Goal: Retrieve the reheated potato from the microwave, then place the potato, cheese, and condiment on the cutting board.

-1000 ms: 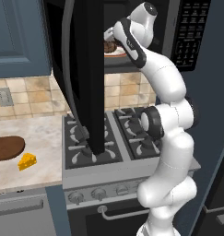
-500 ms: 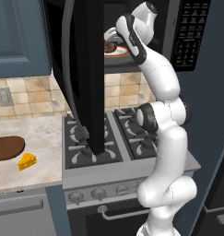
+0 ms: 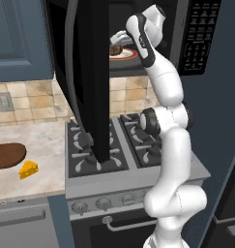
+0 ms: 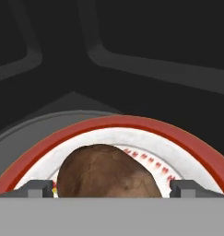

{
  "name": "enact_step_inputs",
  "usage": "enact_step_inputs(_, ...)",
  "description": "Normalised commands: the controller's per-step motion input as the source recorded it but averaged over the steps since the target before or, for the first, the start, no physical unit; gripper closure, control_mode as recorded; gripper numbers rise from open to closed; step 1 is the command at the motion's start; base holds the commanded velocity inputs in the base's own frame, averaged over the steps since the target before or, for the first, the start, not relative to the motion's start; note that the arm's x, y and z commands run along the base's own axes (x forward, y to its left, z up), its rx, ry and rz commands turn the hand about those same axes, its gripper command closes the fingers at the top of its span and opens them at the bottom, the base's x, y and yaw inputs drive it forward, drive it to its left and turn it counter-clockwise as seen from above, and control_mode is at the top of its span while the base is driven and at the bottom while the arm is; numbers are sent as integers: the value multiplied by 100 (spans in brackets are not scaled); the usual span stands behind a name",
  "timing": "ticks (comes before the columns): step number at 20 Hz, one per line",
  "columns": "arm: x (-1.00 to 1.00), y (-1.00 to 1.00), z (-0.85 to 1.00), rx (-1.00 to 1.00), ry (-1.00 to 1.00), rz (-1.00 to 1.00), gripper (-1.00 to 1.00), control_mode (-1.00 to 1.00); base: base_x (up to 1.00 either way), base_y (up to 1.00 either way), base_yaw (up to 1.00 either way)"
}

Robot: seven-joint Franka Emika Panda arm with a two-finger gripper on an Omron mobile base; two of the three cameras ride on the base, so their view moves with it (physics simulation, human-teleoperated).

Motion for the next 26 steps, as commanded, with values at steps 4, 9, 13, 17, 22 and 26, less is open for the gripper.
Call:
enact_step_inputs(4,14,0,0,-5,0,14,-100,-100,0,0,0)
enact_step_inputs(9,5,7,0,-8,0,10,-100,-100,0,0,0)
enact_step_inputs(13,1,9,0,-10,0,8,-100,-100,0,0,0)
enact_step_inputs(17,0,6,-6,-11,2,6,-100,-100,0,0,0)
enact_step_inputs(22,0,2,-12,-6,6,4,-100,-100,0,0,0)
enact_step_inputs(26,11,2,-3,0,5,0,-100,-100,0,0,0)
